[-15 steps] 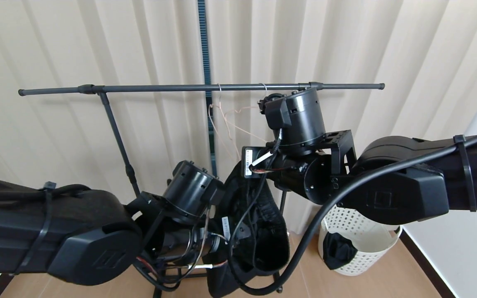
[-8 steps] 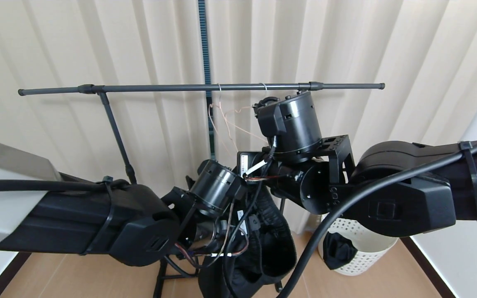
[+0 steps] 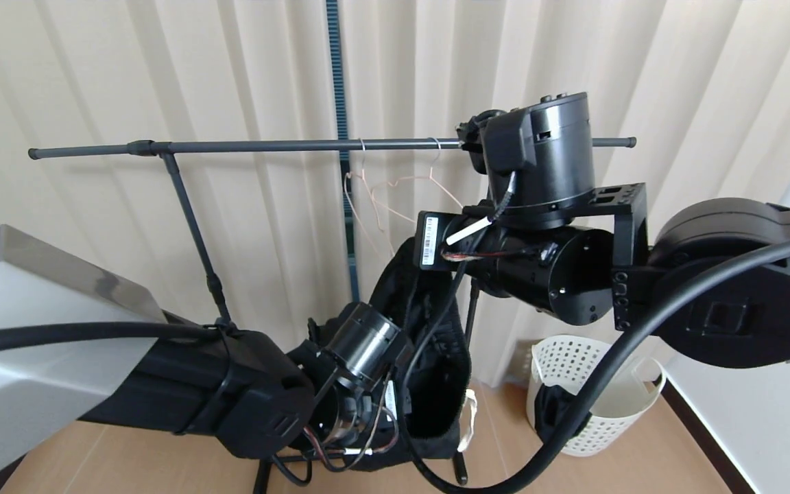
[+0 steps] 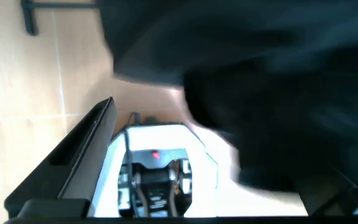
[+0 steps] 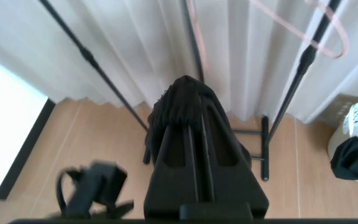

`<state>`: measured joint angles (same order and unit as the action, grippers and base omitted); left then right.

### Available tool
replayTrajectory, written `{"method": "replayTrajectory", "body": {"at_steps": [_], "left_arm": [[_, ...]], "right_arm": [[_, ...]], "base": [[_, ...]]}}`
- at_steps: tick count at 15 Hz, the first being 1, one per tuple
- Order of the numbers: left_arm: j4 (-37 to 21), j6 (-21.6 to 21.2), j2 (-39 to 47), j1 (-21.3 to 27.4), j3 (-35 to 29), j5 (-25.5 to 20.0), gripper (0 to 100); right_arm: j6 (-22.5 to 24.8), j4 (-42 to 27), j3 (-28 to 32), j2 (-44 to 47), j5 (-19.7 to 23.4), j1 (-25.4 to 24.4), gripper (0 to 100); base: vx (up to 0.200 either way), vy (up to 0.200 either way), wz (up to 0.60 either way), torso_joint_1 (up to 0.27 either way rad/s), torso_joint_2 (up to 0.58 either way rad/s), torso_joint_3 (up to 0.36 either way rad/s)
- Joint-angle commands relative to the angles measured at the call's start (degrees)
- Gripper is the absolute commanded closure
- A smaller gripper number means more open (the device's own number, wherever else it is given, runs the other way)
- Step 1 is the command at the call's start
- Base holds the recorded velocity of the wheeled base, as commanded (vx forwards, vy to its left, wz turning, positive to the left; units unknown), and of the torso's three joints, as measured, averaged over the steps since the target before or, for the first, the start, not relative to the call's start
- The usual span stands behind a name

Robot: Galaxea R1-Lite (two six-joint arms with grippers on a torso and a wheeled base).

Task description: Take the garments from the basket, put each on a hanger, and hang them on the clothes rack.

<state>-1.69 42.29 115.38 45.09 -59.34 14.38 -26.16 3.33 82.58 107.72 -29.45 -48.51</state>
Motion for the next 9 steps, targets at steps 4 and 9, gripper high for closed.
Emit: {"method": "replayTrajectory", "body": {"at_steps": [4,9], "left_arm": [[0.11,-0.19,-0.69,-0.09,1.07,0.03,0],[0.38,-0.45,-2.53,-0.36,3.71,0.12,0]], "right_arm": [[0.23,-0.34,0.3,-1.02,0.01,2.1,100],[0.94,-0.25,0.39,-1.28,0.1,5.09,100]], "base": [[0.0,0.0,0.0,0.0,0.0,0.0],[0.0,0.0,0.0,0.0,0.0,0.0]]}}
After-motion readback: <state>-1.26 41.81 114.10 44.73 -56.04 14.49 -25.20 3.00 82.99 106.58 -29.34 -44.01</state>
